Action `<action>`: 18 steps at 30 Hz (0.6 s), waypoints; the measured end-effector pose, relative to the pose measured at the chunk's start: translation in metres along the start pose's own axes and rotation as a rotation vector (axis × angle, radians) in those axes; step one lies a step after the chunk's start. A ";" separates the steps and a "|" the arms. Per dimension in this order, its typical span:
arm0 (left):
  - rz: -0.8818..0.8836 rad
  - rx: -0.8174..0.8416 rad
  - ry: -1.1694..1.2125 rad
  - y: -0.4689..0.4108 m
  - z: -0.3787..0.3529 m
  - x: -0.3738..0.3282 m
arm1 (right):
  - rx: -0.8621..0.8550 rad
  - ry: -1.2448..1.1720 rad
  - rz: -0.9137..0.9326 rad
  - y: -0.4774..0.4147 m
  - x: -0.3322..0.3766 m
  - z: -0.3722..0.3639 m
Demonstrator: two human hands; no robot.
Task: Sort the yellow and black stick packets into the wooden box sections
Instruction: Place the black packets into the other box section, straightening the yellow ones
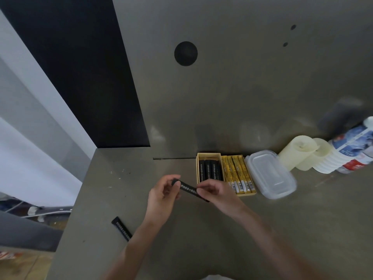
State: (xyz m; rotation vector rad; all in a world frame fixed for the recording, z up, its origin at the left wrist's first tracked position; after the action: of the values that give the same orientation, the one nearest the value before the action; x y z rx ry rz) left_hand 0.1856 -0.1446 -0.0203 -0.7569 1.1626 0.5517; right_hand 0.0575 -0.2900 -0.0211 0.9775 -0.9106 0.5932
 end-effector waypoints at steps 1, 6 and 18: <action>-0.009 0.005 -0.012 -0.001 -0.001 -0.001 | 0.029 0.057 0.022 0.001 0.002 -0.004; -0.010 -0.003 0.049 -0.001 -0.001 -0.005 | 0.086 0.151 0.068 0.000 0.006 -0.011; 0.111 -0.096 -0.030 0.034 0.050 0.035 | -0.475 0.390 -0.068 -0.036 -0.019 0.062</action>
State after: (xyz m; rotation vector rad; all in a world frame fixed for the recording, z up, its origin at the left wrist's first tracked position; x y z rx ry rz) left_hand 0.2017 -0.0842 -0.0512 -0.7672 1.1616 0.7134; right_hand 0.0529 -0.3623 -0.0375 0.4408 -0.6240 0.4584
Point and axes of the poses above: each hand's wrist, its own y-axis away from the middle knuckle, its own z-axis out of the back of the hand, x = y × z, the point moved 8 cm from there along -y, towards the middle knuckle, and after that the axes turned 13 degrees about -z, right-handed, at the moved point
